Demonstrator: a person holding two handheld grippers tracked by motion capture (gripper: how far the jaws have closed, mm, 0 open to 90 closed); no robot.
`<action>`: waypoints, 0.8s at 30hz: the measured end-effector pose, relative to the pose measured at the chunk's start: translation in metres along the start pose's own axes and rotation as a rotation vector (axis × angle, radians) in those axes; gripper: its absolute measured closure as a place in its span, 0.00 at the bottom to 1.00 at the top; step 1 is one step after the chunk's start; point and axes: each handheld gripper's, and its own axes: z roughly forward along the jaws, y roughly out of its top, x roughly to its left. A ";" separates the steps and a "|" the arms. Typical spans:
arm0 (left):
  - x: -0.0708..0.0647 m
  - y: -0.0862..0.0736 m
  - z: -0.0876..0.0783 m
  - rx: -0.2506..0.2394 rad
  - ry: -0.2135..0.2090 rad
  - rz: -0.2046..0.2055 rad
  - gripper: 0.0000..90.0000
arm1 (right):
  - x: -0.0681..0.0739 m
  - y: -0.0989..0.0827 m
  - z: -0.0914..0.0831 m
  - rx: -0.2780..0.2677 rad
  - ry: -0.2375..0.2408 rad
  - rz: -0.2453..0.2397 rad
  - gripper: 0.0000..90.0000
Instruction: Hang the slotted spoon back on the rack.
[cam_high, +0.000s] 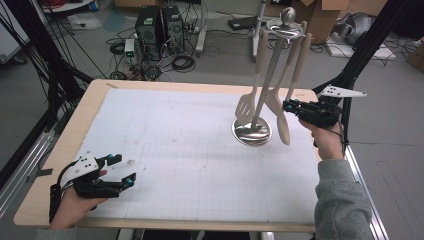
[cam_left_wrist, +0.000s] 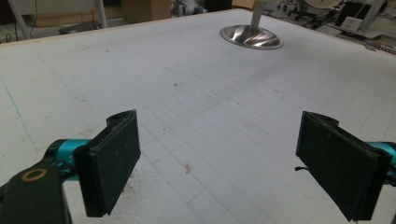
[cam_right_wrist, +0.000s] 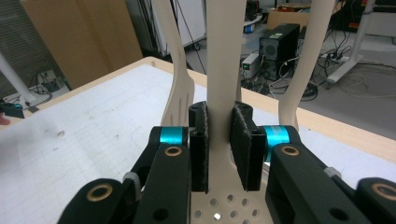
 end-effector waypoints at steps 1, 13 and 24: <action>0.000 0.000 0.000 0.000 0.001 0.000 0.16 | 0.000 0.000 0.001 -0.002 -0.002 0.001 0.87; -0.002 0.000 0.001 0.003 -0.004 0.002 0.16 | 0.000 -0.001 0.004 -0.015 -0.004 -0.006 0.85; -0.002 0.002 0.005 -0.002 -0.010 0.005 0.16 | 0.010 -0.007 0.002 -0.042 -0.029 -0.058 0.68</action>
